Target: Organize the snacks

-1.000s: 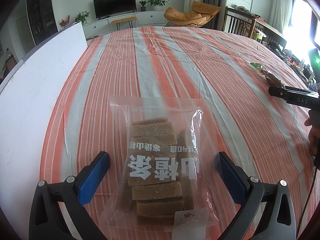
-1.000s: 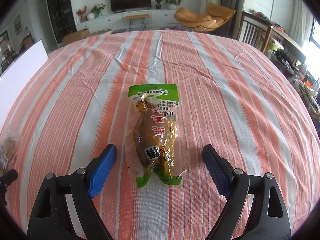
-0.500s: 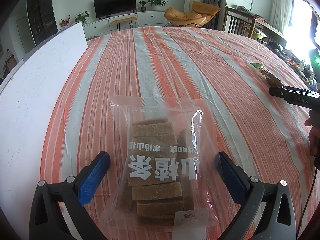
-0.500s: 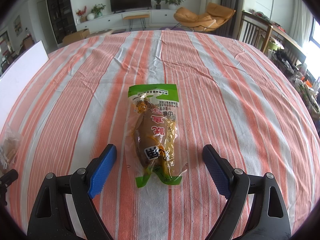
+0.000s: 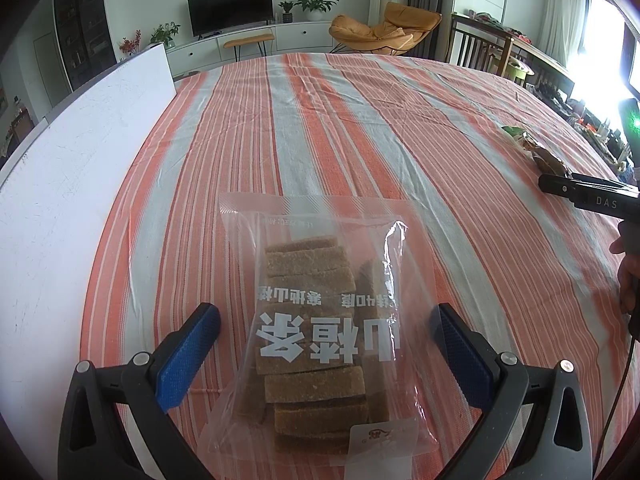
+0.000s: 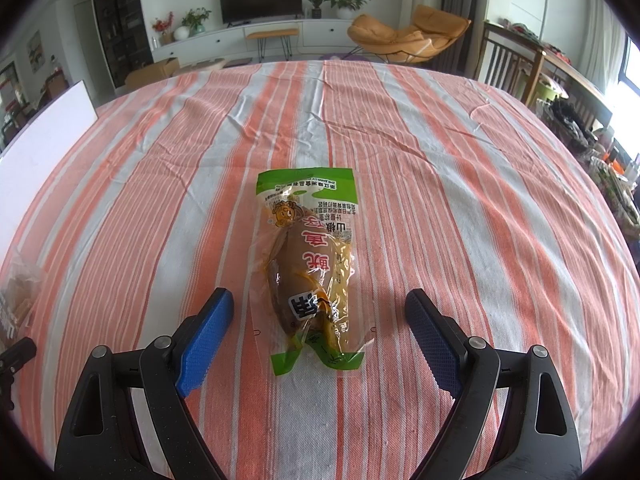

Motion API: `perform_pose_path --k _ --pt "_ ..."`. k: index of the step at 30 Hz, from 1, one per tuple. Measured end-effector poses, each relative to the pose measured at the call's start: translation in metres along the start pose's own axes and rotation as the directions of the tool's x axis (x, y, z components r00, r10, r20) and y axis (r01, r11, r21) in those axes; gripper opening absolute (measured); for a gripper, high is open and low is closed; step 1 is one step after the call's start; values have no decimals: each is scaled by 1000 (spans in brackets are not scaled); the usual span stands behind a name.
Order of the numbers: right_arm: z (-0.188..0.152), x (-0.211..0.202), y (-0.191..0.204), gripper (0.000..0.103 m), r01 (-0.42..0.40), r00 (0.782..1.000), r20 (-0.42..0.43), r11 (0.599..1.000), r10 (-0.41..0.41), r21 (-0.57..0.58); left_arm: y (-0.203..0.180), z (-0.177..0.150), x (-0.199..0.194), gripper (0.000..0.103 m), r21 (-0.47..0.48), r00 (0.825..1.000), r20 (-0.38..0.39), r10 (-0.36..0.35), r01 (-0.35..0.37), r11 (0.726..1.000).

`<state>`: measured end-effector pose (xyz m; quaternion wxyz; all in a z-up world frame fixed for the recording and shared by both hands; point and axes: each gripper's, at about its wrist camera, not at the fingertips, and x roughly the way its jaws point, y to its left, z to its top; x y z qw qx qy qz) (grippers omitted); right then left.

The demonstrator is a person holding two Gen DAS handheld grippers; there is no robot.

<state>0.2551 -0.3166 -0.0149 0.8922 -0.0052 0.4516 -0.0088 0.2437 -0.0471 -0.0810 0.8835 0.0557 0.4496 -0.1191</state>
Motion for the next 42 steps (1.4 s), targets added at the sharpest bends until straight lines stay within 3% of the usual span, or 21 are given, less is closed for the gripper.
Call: perform_pose_path --k 23,25,28,30,32,36,39,40,41,42 --pt "-1 0 0 91 1 1000 -4 1000 -1 0 0 0 0 103 0 1000 0 0 0 1000" --pt "0 -2 -1 91 -30 999 -17 999 29 -11 0 0 0 103 0 1000 0 0 0 1000" --pt "5 -9 -15 91 -154 988 -4 986 155 57 0 0 0 103 0 1000 0 0 0 1000" --pt "11 -7 -23 91 -201 978 -25 972 205 118 0 0 0 103 0 1000 0 0 0 1000" --pt "20 2 -25 92 -194 974 -88 968 210 159 0 0 0 103 0 1000 0 0 0 1000" --pt "34 11 -2 90 -120 978 -160 989 132 88 0 0 0 103 0 1000 0 0 0 1000" --pt "35 17 11 83 -33 977 -209 999 40 37 0 0 0 103 0 1000 0 0 0 1000" --pt "34 17 15 67 -5 977 -212 1000 9 21 0 0 0 103 0 1000 0 0 0 1000" --pt "32 13 17 58 15 980 -198 1000 -13 8 0 0 0 103 0 1000 0 0 0 1000" --pt "31 9 17 58 -9 982 -191 1000 13 21 0 0 0 103 0 1000 0 0 0 1000"
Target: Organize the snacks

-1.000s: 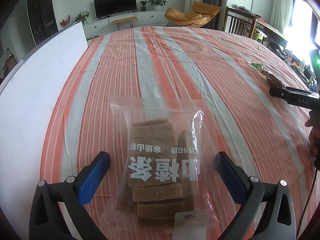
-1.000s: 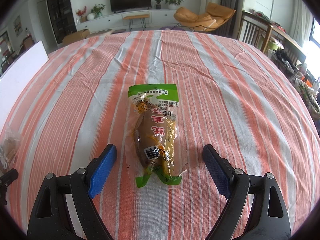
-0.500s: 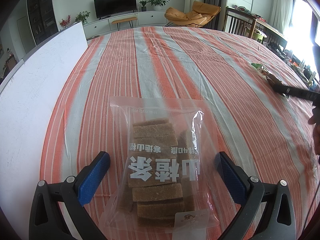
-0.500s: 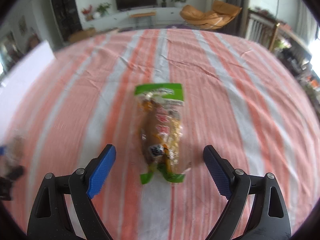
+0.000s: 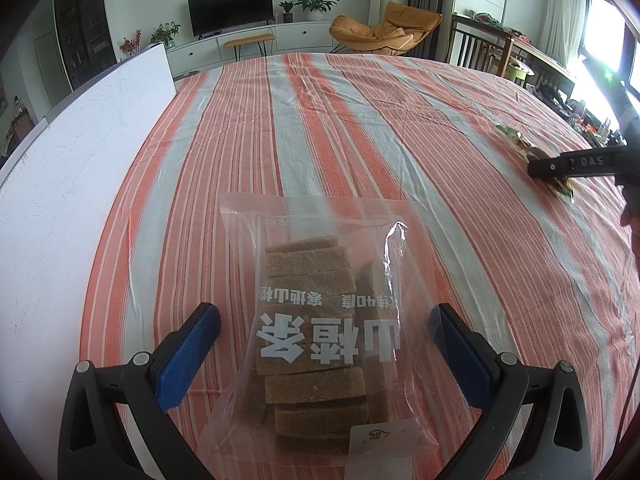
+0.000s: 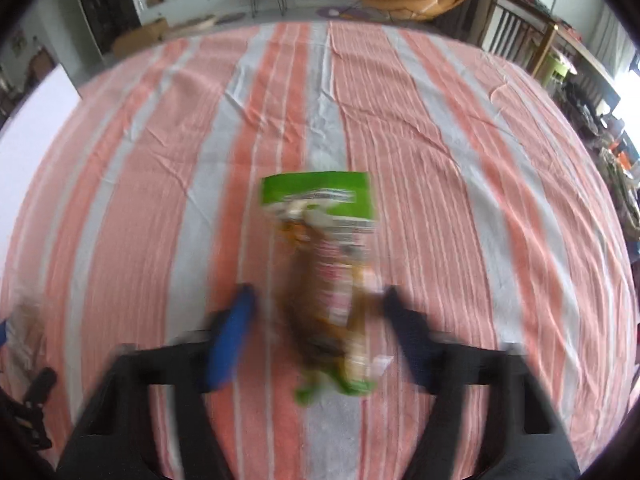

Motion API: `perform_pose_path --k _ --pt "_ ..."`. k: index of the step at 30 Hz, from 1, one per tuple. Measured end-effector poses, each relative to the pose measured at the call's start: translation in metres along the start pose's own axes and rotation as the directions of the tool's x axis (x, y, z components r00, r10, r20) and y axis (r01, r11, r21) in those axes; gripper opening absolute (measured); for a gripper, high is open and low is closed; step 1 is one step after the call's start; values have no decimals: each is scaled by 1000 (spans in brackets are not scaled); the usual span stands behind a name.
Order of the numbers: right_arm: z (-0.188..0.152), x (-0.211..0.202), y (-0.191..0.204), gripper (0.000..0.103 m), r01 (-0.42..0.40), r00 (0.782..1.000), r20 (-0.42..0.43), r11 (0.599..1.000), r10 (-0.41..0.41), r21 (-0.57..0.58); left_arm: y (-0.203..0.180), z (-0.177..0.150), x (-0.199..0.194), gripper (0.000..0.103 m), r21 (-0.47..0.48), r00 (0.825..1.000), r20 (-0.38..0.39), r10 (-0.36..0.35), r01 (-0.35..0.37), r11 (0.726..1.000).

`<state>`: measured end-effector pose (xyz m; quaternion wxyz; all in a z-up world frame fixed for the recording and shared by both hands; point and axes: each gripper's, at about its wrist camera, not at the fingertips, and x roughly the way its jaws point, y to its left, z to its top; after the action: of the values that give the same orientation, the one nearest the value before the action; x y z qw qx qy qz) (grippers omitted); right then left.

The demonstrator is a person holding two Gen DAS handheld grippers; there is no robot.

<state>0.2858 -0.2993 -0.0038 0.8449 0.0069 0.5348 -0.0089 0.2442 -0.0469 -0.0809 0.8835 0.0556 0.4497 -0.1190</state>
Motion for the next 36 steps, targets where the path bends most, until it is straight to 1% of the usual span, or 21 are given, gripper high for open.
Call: perform_pose_path --k 4,7,10,13,14,17,18,19,21,24,25,27,29,30,31,32,33,34,35,36 --pt "-20 -12 13 58 -16 1000 1 1000 16 -23 0 0 0 103 0 1000 0 0 0 1000" --pt "-48 -26 32 57 -48 999 21 997 49 -54 0 0 0 103 0 1000 0 0 0 1000" --pt "-81 -40 50 58 -54 996 66 994 60 -90 0 0 0 103 0 1000 0 0 0 1000" --pt "-113 -49 61 60 -30 989 138 993 46 -114 0 0 0 103 0 1000 0 0 0 1000" --pt "-118 -51 62 61 -23 986 161 993 41 -112 0 0 0 103 0 1000 0 0 0 1000" --pt "-124 -56 60 64 -45 979 196 996 58 -72 -1 0 0 103 0 1000 0 0 0 1000" --pt "-125 -56 59 71 -56 979 192 996 69 -72 -1 0 0 103 0 1000 0 0 0 1000" --pt "-123 -57 60 76 -70 980 179 995 83 -75 -1 0 0 103 1 1000 0 -1 1 1000" --pt "-118 -58 59 77 -89 985 137 993 100 -81 0 -1 -1 103 13 1000 -3 -7 7 1000" --pt "-107 -58 51 77 -143 987 63 987 148 -77 1 4 -1 103 78 994 -90 -56 63 995" --pt "-104 -58 46 78 -165 985 36 983 168 -73 1 5 0 103 75 992 -110 -64 73 994" --pt "-100 -57 42 79 -180 983 6 980 181 -79 1 9 0 103 56 987 -139 -77 85 995" --pt "-93 -51 45 79 -165 986 -28 981 163 -106 -2 10 1 102 54 986 -158 -58 67 996" --pt "-89 -50 48 79 -148 989 -49 981 142 -127 -6 9 2 100 68 986 -166 -33 45 997" --pt "-86 -48 50 79 -138 989 -63 981 130 -139 -8 8 -1 96 72 987 -159 -30 42 997" --pt "-84 -46 52 80 -129 990 -77 980 119 -151 -9 8 -4 82 68 989 -146 -35 46 997" --pt "-82 -46 54 79 -123 990 -88 979 110 -162 -11 9 -7 66 68 991 -133 -24 34 997" --pt "-82 -46 55 74 -120 990 -99 978 104 -168 -11 9 -10 55 70 992 -124 -6 15 997" --pt "-83 -48 54 60 -114 990 -100 980 98 -165 -10 9 -13 50 71 993 -119 -9 17 997" --pt "-84 -52 52 58 -100 992 -91 982 86 -163 -8 9 -15 48 64 993 -120 -20 28 998"
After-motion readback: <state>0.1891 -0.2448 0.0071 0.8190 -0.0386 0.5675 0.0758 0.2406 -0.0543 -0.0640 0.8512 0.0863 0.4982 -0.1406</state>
